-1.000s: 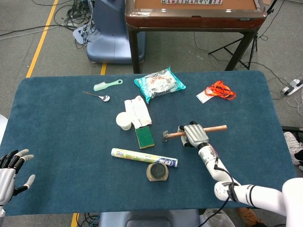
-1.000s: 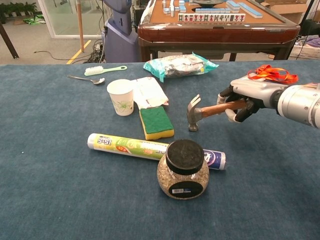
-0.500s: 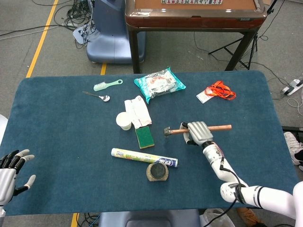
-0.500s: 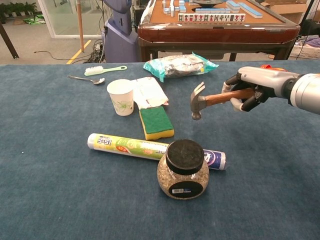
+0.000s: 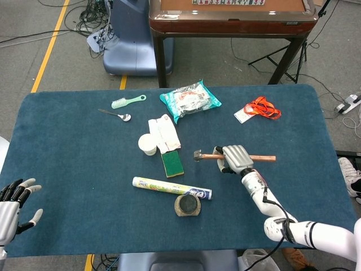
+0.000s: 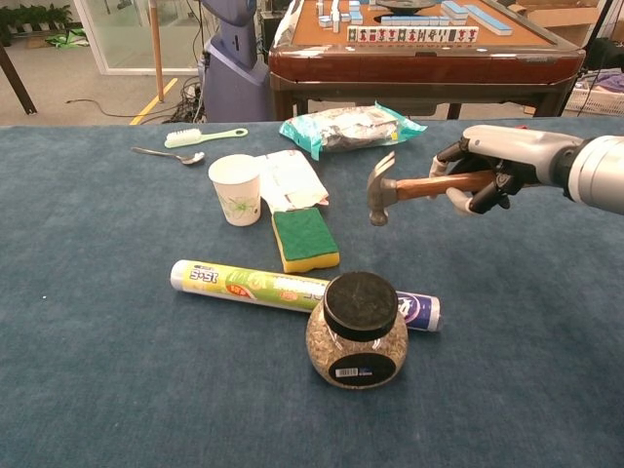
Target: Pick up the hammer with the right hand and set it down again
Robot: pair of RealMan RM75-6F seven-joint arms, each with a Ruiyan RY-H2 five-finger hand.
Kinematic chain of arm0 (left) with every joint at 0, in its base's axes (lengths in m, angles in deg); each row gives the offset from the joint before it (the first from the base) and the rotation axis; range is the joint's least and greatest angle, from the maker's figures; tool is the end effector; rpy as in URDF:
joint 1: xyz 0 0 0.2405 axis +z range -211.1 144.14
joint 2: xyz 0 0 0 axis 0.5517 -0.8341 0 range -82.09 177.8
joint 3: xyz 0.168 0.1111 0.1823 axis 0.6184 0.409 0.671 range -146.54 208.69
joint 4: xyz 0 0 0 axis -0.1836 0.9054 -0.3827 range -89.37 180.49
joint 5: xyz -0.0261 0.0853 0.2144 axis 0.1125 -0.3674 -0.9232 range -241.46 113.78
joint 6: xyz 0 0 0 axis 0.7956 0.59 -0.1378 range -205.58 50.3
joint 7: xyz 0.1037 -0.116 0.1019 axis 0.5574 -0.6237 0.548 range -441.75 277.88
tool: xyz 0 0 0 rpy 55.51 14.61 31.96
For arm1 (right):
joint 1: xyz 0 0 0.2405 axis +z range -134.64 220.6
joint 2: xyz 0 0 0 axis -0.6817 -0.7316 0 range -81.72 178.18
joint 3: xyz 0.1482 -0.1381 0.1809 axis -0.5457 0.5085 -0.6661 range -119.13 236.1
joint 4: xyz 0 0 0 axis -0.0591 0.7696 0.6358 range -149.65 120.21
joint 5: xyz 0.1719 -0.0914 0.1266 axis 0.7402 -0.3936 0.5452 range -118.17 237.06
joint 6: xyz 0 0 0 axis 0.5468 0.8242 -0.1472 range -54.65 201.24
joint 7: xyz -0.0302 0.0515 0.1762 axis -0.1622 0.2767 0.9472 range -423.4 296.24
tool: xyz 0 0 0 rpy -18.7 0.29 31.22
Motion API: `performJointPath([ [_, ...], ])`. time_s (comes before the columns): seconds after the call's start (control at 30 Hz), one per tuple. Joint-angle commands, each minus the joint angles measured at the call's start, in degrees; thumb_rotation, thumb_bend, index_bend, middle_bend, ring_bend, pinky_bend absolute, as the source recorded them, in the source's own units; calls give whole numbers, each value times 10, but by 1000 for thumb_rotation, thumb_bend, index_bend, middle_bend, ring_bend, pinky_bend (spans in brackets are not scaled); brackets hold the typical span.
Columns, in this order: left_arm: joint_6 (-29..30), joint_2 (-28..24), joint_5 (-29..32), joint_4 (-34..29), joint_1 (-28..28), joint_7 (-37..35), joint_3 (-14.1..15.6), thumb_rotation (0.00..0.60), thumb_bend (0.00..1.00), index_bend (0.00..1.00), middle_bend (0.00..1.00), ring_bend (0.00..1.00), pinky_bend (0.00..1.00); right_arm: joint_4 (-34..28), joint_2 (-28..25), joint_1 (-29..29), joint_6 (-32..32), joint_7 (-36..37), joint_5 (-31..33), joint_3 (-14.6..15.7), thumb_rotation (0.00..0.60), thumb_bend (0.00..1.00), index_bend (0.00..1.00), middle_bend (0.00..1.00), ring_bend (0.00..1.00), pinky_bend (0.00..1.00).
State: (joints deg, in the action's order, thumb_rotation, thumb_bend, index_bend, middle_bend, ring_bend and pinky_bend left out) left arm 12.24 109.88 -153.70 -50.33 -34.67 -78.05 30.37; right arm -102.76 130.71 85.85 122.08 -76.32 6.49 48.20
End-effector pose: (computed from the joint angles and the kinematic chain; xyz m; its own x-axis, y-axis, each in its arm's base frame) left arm -0.3227 0.1955 0.1546 0.4376 -0.0192 0.8990 0.8989 -0.0167 -0.4379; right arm -0.1812 -0.4038 -0.0347 0.2881 -0.4190 0.8611 -0.9539 -0.2047 0.2196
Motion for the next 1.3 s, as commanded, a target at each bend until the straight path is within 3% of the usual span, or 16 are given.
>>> performJointPath([
  [0.03, 1, 0, 0, 0, 0, -1, 0, 600, 252, 282, 188, 102, 127, -5, -3, 1, -3, 3, 0, -2, 600, 1000, 774, 840, 736, 699],
  [0.9, 2, 0, 1, 1, 1, -1, 0, 600, 252, 282, 188, 102, 127, -16, 14, 26, -28, 59, -13, -28, 600, 1000, 806, 880, 768, 699],
  [1.3, 0, 0, 3, 2, 0, -3, -1, 600, 252, 282, 188, 102, 127, 56, 82, 49, -36, 67, -3, -33, 600, 1000, 807, 880, 771, 699],
])
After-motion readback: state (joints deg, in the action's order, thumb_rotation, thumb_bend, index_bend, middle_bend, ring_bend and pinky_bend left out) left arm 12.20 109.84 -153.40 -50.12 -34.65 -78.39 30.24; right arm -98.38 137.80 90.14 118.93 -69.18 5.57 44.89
